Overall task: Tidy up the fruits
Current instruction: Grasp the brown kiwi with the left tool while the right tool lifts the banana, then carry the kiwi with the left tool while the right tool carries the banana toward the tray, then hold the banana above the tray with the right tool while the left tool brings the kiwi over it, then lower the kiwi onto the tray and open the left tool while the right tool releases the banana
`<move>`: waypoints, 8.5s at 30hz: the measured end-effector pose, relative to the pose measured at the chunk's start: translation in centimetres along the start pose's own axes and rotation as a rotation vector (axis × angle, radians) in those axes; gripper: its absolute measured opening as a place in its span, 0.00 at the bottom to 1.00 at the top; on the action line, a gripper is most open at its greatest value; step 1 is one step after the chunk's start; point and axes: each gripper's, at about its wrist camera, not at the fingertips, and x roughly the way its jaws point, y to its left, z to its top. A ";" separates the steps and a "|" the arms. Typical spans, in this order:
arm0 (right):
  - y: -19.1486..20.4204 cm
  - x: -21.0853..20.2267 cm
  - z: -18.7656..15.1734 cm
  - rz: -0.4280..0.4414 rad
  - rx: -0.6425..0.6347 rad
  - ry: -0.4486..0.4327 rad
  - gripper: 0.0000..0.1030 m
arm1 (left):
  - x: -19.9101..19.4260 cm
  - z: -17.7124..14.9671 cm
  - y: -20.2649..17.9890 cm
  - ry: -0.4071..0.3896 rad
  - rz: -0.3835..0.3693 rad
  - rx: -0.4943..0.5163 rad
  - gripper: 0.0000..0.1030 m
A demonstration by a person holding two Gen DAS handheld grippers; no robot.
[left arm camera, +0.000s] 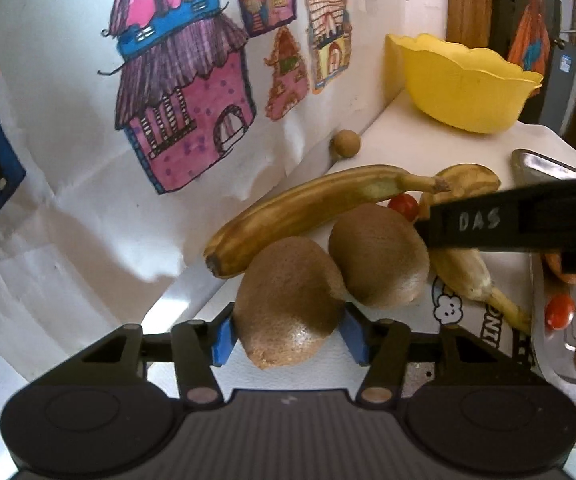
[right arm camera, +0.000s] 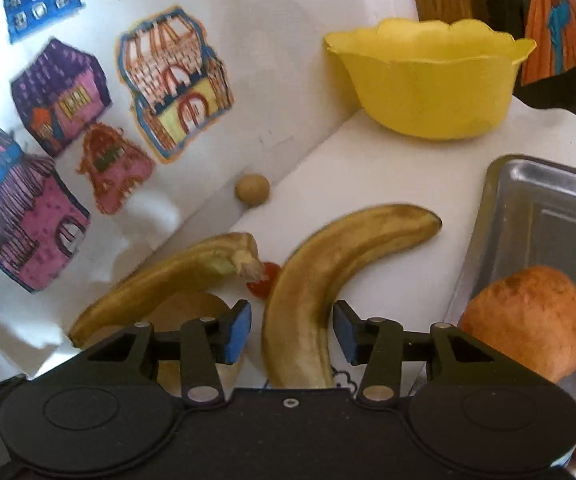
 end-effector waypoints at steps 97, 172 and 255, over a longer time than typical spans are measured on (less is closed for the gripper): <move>7.2 -13.6 -17.3 -0.079 -0.234 -0.236 0.37 | -7.0 -5.1 2.6 -0.090 -0.216 0.271 0.58; -6.8 -14.8 -12.0 -0.085 0.099 -0.221 0.38 | -3.7 -1.3 -9.0 -0.082 -0.348 0.226 0.58; -10.1 -18.4 -4.6 -0.233 0.011 -0.341 0.97 | -6.5 -0.6 -10.3 -0.301 -0.347 0.250 0.98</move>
